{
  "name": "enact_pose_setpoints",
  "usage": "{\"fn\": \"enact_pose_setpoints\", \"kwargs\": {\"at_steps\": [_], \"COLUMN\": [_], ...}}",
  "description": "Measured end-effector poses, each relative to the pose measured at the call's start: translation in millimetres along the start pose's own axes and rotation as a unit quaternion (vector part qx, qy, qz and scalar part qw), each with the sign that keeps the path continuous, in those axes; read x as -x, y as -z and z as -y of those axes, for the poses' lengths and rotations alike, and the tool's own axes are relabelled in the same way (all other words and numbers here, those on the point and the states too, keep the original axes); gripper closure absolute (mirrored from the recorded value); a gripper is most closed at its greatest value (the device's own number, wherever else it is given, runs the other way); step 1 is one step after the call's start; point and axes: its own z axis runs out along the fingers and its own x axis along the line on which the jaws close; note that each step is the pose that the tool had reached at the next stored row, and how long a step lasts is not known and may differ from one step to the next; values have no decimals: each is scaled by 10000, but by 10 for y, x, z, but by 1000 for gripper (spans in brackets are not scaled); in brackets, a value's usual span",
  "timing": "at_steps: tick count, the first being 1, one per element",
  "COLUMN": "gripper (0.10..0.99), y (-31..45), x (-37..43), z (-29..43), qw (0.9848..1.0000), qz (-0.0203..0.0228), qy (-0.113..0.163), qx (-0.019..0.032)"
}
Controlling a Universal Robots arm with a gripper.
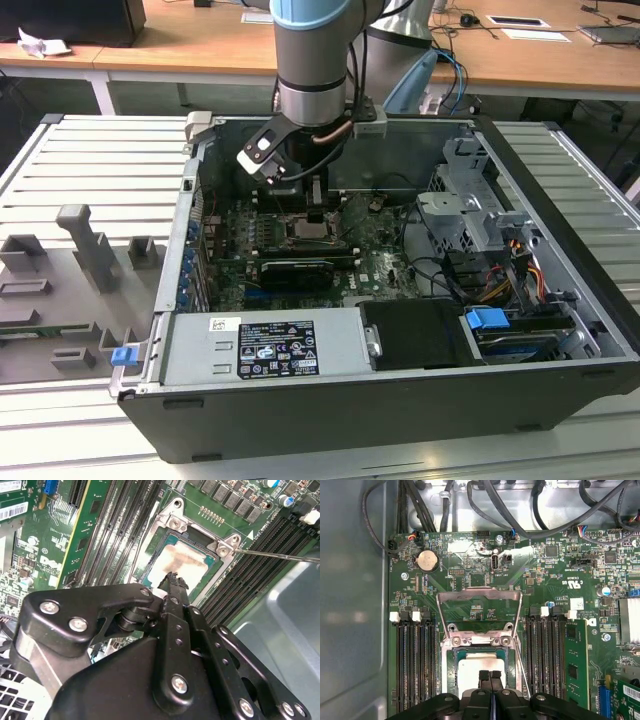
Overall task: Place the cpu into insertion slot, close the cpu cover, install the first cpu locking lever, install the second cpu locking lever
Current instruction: 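Close the cpu cover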
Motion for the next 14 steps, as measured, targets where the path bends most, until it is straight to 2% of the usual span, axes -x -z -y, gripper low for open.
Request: {"fn": "enact_pose_setpoints", "kwargs": {"at_steps": [14], "gripper": [980], "y": [92], "x": [-2], "z": [-8], "qw": [10000], "qz": [-1], "qy": [0], "qx": [1]}}
